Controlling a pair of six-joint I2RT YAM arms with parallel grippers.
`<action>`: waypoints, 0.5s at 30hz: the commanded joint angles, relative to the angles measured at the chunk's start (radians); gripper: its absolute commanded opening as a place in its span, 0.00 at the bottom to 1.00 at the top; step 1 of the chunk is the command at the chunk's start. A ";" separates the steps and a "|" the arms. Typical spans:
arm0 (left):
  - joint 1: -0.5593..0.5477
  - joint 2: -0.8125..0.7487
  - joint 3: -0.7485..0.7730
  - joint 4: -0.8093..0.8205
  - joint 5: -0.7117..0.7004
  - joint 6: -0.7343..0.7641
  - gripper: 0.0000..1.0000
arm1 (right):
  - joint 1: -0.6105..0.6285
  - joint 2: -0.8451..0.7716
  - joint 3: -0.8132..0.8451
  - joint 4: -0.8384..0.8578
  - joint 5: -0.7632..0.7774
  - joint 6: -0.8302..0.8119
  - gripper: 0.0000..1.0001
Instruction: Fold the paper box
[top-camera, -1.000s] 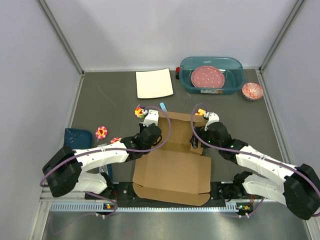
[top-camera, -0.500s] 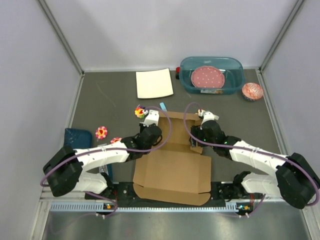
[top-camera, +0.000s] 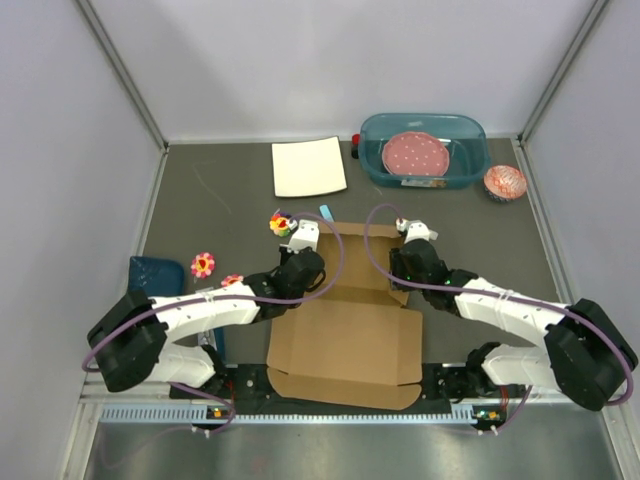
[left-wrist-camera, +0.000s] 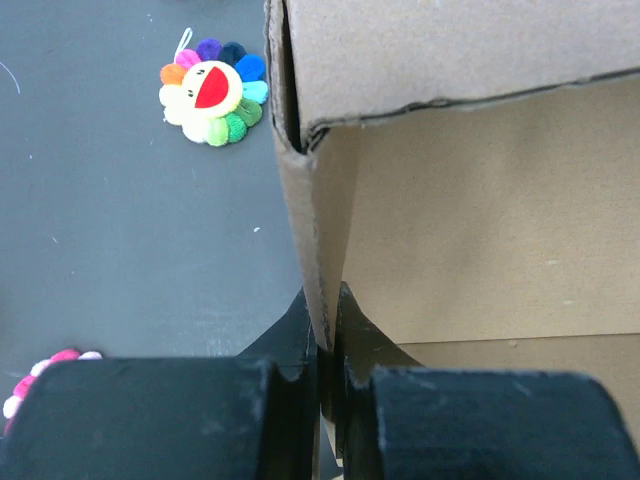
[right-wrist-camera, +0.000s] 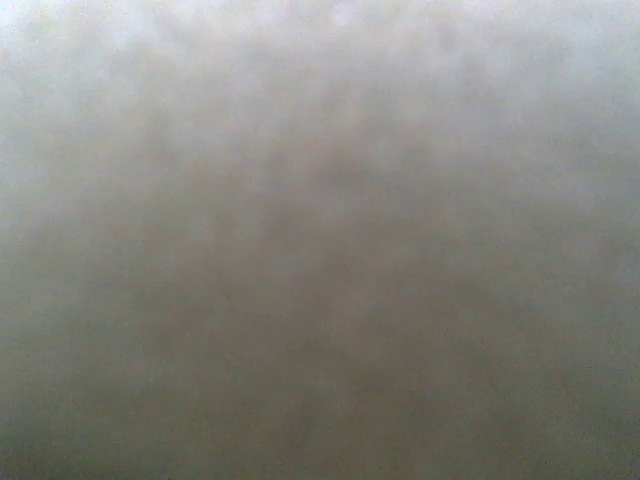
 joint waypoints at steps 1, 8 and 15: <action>-0.014 0.014 0.030 0.036 0.019 0.008 0.00 | 0.024 -0.030 0.063 -0.022 0.009 -0.013 0.09; -0.012 0.020 0.031 0.033 0.008 0.005 0.00 | 0.028 -0.167 0.041 -0.042 -0.011 0.000 0.66; -0.012 0.023 0.033 0.025 -0.007 0.011 0.00 | 0.027 -0.294 0.047 -0.119 -0.048 0.003 0.74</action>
